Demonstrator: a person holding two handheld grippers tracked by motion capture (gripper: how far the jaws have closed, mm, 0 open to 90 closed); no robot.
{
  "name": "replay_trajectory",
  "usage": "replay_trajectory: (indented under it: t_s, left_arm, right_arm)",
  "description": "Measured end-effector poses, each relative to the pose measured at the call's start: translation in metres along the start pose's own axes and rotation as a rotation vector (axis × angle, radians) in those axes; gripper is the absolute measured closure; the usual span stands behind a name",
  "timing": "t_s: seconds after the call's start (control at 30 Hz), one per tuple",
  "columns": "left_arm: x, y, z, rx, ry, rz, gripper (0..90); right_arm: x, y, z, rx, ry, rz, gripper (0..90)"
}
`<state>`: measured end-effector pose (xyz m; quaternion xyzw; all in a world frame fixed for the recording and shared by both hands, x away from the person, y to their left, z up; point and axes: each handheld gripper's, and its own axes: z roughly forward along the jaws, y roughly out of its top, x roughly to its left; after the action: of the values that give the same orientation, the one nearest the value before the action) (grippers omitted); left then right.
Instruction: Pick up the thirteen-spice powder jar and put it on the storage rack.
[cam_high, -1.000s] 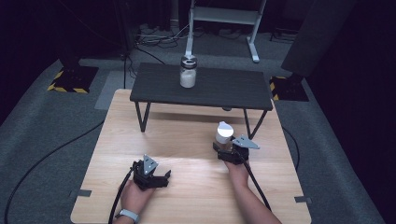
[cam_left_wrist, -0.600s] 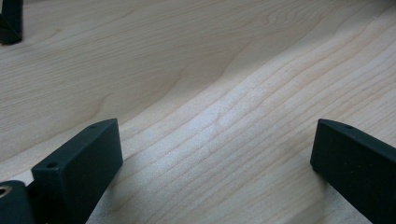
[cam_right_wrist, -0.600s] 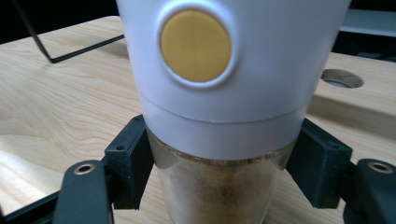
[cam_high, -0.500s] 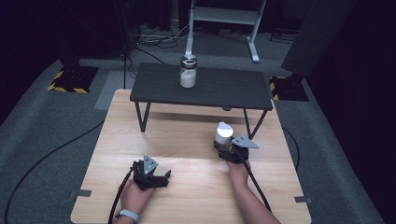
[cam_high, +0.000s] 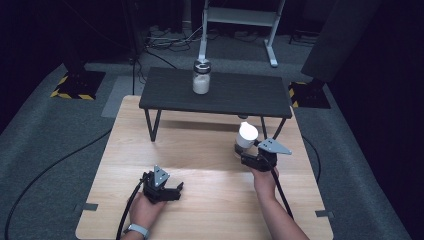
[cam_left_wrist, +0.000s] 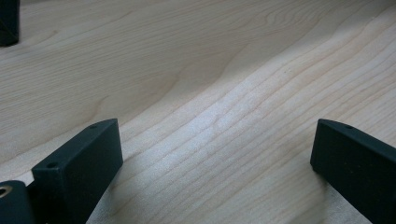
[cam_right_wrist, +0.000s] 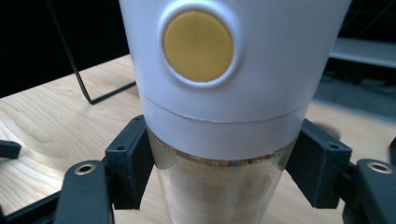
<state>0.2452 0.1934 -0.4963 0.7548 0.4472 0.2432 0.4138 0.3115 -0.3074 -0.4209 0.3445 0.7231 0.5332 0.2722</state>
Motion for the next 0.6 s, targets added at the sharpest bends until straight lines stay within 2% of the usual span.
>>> replay_trajectory:
  t_s: [0.1, 0.33, 0.43, 0.6]
  left_arm:
    - [0.000, 0.000, 0.000, 0.000, 0.000, 0.001, 2.1]
    - [0.000, 0.000, 0.000, 0.000, 0.000, -0.001, 2.2]
    - [0.000, 0.000, 0.000, 0.000, 0.000, -0.001, 2.2]
    - [0.000, 0.000, 0.000, 0.000, 0.001, -0.002, 2.4]
  right_arm:
    - [0.002, 0.018, -0.008, -0.014, 0.000, -0.035, 30.2]
    - [0.004, 0.062, -0.017, -0.073, 0.012, -0.051, 30.2]
    - [0.003, 0.082, -0.014, -0.086, 0.008, -0.065, 30.2]
    - [-0.010, 0.113, 0.001, -0.090, 0.007, -0.056, 30.2]
